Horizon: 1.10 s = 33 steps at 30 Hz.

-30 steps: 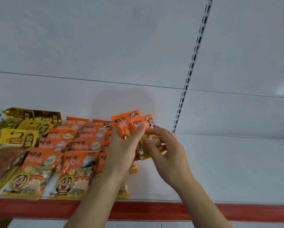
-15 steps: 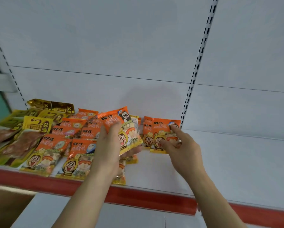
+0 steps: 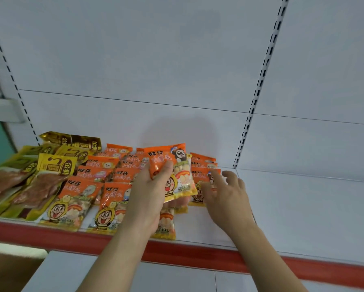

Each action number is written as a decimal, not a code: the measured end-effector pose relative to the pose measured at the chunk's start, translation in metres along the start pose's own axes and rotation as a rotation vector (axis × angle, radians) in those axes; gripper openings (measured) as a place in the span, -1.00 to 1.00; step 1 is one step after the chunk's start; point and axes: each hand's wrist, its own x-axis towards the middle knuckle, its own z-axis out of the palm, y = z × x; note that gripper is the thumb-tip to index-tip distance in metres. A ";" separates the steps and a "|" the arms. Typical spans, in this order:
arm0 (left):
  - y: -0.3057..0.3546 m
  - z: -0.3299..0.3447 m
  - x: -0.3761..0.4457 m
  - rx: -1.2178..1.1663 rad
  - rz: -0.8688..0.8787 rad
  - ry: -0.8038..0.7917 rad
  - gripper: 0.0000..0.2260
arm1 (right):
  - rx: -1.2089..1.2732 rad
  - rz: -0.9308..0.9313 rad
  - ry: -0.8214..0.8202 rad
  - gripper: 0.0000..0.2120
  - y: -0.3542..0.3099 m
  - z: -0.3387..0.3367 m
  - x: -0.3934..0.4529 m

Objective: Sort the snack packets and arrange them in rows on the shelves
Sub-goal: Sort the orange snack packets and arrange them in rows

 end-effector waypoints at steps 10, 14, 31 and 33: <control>-0.011 0.008 0.002 0.033 -0.063 -0.090 -0.80 | 0.736 0.123 0.066 -0.71 -0.025 -0.033 -0.022; -0.012 0.000 0.006 0.022 -0.109 -0.039 -0.83 | 0.739 0.255 0.253 -0.73 0.001 -0.042 -0.010; -0.012 -0.007 0.007 0.040 -0.001 0.052 -0.83 | -0.205 -0.013 -0.166 -0.40 0.006 -0.003 -0.022; -0.012 -0.003 0.005 0.041 -0.002 0.028 -0.83 | -0.215 -0.012 -0.192 -0.40 0.002 -0.003 -0.024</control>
